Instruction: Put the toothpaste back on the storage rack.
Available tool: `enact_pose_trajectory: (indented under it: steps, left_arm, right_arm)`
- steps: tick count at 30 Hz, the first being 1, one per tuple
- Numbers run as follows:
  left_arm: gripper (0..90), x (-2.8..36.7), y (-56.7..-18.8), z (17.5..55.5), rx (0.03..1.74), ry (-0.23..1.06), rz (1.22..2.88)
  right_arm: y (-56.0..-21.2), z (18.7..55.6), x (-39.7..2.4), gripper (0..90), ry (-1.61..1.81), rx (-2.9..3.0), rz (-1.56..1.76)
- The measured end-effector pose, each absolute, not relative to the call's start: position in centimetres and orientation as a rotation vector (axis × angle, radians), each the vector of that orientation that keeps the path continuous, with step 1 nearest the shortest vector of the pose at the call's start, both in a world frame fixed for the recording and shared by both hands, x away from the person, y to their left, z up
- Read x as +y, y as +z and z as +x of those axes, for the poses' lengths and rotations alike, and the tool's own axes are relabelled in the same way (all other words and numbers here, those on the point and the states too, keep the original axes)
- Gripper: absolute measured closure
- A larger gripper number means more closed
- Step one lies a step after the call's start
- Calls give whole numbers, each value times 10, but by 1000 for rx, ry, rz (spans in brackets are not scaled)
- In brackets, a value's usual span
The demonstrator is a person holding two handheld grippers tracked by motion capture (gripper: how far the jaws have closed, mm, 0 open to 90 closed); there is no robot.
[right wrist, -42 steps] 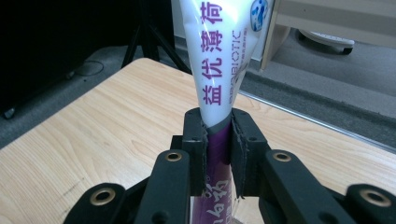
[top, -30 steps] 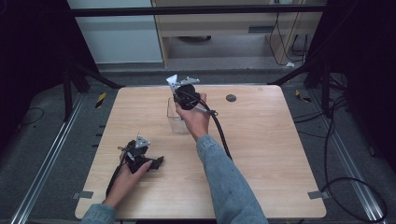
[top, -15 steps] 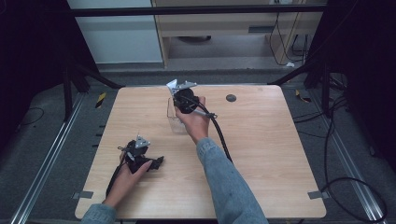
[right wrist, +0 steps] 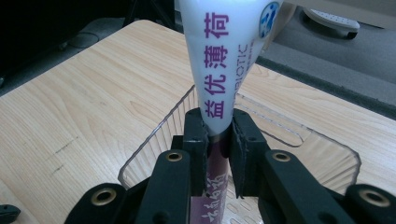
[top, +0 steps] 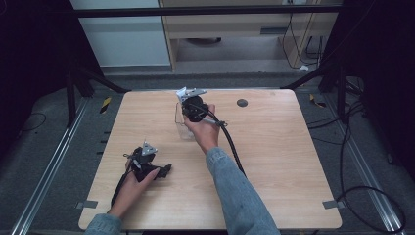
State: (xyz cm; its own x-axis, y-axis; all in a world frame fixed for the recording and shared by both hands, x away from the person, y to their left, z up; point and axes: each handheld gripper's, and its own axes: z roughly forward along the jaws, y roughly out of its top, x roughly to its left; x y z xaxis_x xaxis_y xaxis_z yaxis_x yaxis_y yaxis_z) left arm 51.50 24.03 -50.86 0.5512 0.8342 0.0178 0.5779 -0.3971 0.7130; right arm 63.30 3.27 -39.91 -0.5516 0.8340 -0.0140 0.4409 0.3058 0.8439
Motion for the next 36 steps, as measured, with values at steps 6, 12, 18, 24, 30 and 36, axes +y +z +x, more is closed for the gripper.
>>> enact_pose_trajectory:
  steps: [6, 12, 18, 24, 30, 36]
  left_arm:
    - [0, 240, -509, 515, 1130, 497, 2125]
    - [0, 240, -508, 515, 1129, 497, 2126]
    - [0, 240, -509, 515, 1129, 497, 2125]
    - [0, 240, -509, 515, 1129, 497, 2125]
    - [0, 240, -509, 515, 1131, 497, 2121]
    - [0, 240, -509, 515, 1131, 497, 2121]
  right_arm:
    - [-403, 633, 33, 780, 1153, 2131, 1135]
    - [-405, 632, 35, 781, 1153, 2134, 1135]
    - [-405, 632, 37, 780, 1154, 2132, 1133]
    - [-406, 633, 39, 778, 1155, 2129, 1134]
    - [-406, 635, 43, 775, 1152, 2125, 1136]
    - [-406, 639, 48, 773, 1140, 2124, 1141]
